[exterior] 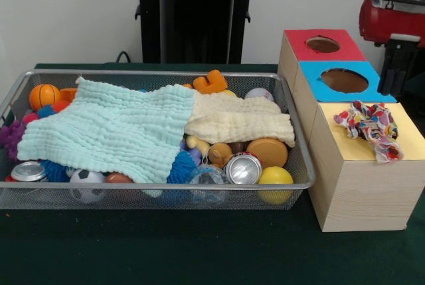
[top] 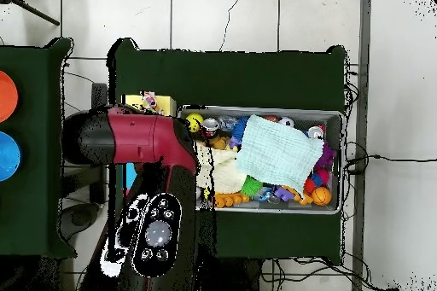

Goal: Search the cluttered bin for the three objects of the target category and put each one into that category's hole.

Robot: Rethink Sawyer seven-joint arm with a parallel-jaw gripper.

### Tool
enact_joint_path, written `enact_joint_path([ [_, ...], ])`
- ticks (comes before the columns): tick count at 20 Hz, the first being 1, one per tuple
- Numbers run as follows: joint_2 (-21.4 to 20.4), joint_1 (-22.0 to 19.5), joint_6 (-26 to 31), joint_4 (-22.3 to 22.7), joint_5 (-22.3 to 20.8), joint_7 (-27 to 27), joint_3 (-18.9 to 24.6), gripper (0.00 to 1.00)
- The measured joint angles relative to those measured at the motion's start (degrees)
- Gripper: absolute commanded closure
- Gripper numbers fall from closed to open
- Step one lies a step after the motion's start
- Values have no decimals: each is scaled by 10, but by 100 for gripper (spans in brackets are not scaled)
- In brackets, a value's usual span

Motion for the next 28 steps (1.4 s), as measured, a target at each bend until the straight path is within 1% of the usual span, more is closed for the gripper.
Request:
enact_joint_path([
  [10,3,0,0,0,0,0,-17,100],
  [16,9,0,0,0,0,0,-20,100],
  [28,43,0,0,0,0,0,-20,100],
])
